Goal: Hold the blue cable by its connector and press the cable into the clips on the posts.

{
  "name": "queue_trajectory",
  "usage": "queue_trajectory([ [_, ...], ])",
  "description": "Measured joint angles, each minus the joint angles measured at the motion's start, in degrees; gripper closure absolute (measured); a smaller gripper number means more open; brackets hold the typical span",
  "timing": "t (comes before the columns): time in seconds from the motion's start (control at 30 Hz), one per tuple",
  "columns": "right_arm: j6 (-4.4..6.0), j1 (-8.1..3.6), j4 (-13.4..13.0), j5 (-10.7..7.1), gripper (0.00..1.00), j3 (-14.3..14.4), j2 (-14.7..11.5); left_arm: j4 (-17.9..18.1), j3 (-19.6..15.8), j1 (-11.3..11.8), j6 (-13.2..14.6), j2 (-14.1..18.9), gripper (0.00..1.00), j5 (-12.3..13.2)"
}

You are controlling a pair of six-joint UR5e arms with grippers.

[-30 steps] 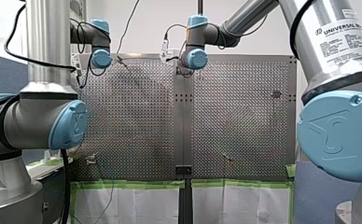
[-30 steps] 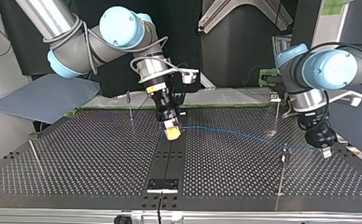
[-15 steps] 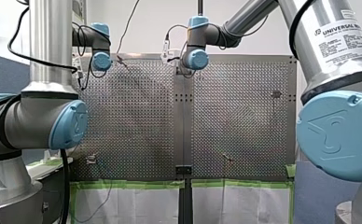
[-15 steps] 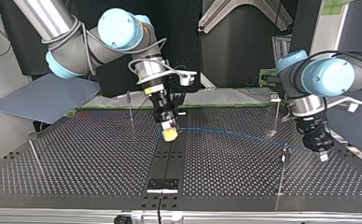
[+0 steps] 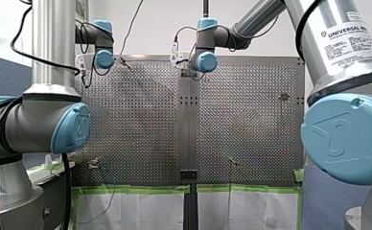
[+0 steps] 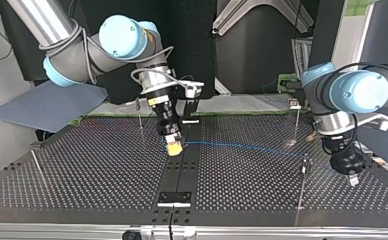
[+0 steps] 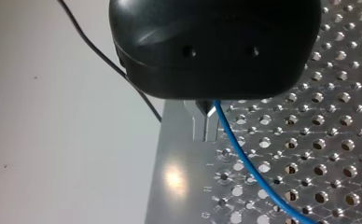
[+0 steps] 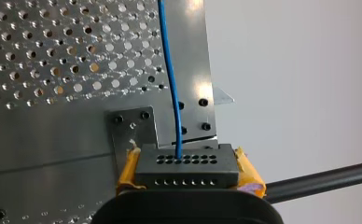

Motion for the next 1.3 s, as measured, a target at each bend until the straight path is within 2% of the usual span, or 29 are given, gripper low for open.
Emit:
queue_trajectory([
  [0.27, -0.13, -0.93, -0.4, -0.38, 1.0, -0.4, 1.3, -0.4, 2.1, 0.4, -0.3, -2.0, 1.0, 1.2],
  [0.6, -0.1, -2.4, -0.5, -1.38, 1.0, -4.0, 2.9, -0.6, 5.0, 1.0, -0.5, -6.2, 1.0, 2.3],
  [0.97, 0.12, -4.34, -0.5, -1.9, 1.0, -6.0, 3.7, -0.6, 5.7, 1.9, -0.6, -6.8, 1.0, 3.2],
  [1.17, 0.43, -5.13, -0.3, -2.51, 1.0, -8.1, 5.9, -0.7, 5.7, 1.9, -0.7, -6.8, 1.0, 3.5],
  [1.3, 1.1, -5.46, 0.1, -3.17, 1.0, -10.1, 7.8, -0.8, 5.7, 1.9, -0.8, -6.8, 1.0, 3.6],
])
